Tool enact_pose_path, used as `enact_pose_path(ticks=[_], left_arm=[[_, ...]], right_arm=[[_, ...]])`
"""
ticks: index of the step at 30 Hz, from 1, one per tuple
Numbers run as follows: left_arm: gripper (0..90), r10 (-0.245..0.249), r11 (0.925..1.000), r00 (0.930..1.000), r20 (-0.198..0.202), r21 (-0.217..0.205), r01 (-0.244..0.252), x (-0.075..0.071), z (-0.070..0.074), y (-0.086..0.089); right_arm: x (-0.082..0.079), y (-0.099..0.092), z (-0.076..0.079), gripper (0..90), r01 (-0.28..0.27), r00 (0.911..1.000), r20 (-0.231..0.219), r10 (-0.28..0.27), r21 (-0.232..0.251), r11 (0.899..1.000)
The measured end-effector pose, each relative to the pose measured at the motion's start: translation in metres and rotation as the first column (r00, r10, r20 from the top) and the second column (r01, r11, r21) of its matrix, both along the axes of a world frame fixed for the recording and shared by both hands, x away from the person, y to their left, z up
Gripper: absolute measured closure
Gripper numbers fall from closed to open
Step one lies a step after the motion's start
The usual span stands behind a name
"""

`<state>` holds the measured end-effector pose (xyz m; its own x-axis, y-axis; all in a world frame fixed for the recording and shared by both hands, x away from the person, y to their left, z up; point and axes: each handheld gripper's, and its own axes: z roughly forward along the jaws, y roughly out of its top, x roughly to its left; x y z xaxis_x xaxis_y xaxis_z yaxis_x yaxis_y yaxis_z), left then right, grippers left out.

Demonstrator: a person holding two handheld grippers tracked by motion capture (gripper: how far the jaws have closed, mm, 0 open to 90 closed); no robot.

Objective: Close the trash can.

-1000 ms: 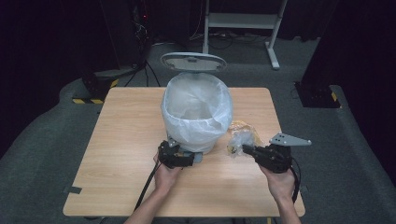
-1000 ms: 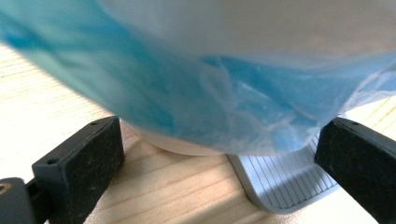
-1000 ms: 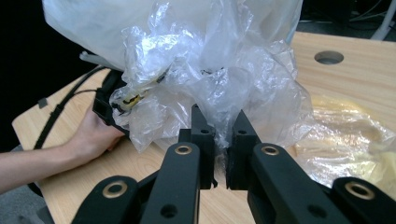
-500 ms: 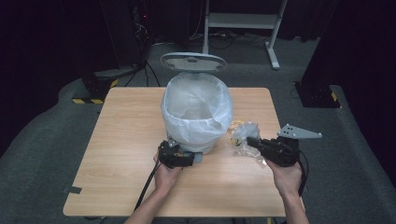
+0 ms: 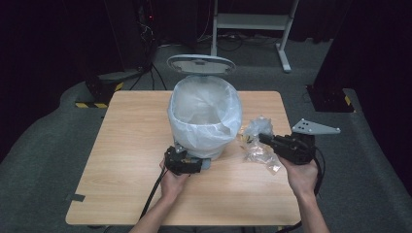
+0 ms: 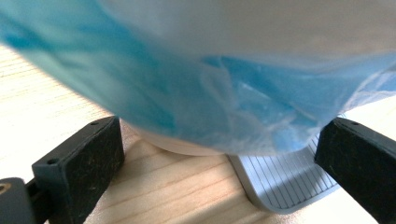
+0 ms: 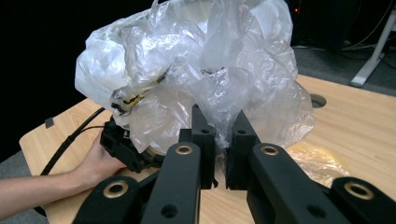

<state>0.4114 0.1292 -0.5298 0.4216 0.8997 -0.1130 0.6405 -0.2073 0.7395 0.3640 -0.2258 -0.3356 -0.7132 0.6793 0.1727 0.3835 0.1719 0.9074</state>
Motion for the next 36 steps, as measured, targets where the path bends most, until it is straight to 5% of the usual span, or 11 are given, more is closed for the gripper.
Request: enact_pose_path(ticks=[19, 36], left_arm=[[1.4, 0.0, 1.0, 1.0, 0.0, 0.0, 0.0, 0.0, 0.0, 0.0], [1.5, 0.0, 1.0, 1.0, 0.0, 0.0, 0.0, 0.0, 0.0, 0.0]], right_arm=[[0.013, 0.002, 0.026, 85.4, 0.007, 0.9992, 0.039, -0.007, 0.001, 1.0], [0.033, 0.024, 0.046, 85.4, -0.022, 0.9979, 0.062, 0.022, -0.014, 1.0]])
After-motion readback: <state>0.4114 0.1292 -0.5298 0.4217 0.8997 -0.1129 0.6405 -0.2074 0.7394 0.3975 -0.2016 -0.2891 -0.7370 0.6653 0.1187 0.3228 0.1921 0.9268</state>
